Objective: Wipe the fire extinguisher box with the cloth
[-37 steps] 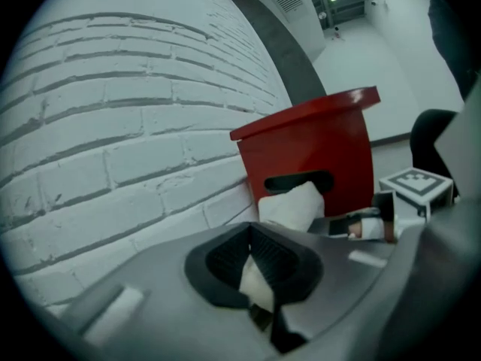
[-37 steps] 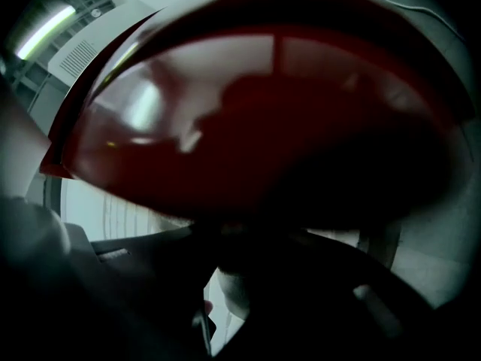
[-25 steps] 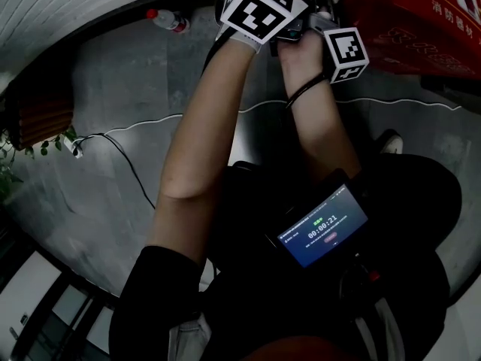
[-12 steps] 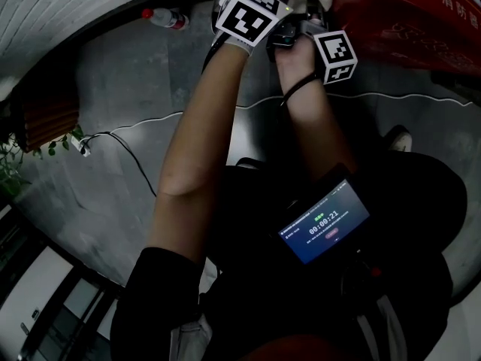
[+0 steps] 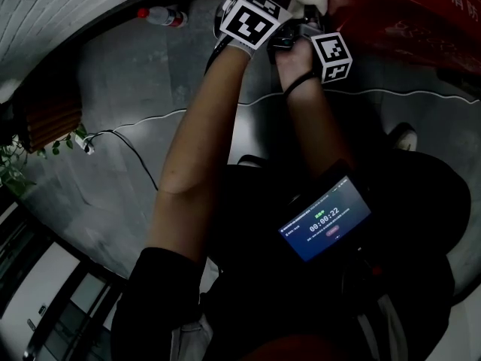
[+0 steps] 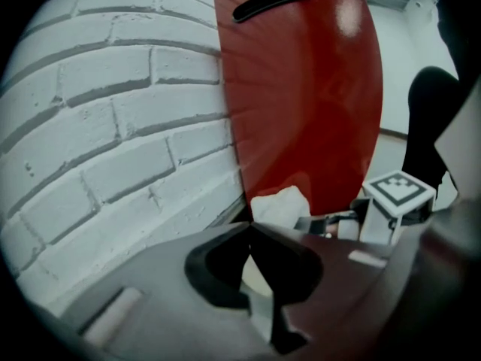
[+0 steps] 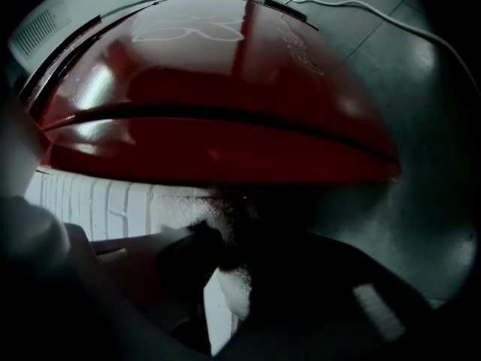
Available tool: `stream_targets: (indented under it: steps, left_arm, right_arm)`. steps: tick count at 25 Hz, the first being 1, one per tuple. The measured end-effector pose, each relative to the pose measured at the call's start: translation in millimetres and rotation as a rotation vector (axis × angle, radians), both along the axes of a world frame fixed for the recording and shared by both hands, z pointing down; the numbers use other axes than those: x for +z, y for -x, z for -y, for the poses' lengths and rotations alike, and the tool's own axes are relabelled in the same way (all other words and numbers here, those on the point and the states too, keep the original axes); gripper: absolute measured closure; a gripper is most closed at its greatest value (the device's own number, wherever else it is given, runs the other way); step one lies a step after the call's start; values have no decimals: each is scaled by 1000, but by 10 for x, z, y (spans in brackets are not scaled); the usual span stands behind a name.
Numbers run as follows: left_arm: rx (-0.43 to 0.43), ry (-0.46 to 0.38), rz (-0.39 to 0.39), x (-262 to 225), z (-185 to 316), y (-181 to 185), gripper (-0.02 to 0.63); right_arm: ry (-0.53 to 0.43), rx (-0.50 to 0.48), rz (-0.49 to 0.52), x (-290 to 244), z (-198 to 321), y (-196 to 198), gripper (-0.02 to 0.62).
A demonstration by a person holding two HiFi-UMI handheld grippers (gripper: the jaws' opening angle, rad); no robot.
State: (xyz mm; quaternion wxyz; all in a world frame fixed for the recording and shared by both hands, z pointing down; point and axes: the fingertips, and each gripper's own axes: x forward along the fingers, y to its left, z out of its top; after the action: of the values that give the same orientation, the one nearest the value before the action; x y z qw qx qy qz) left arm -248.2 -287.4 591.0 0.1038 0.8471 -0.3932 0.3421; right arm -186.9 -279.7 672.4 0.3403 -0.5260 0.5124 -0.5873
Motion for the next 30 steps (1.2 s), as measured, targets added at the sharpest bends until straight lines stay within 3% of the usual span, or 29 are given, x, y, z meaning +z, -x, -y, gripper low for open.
stream_targets:
  steps: [5, 12, 24, 30]
  left_arm:
    - [14, 24, 12, 148, -59, -59, 606]
    - [-12, 87, 125, 621, -194, 85, 606]
    - [2, 151, 173, 898, -354, 78, 606]
    - [-79, 107, 136, 668, -273, 201, 606]
  right_arm:
    - [55, 9, -9, 294, -57, -23, 509]
    - [104, 5, -39, 639, -98, -79, 509]
    - [202, -34, -114, 1149, -271, -133, 509]
    - [82, -206, -144, 720, -348, 205, 509]
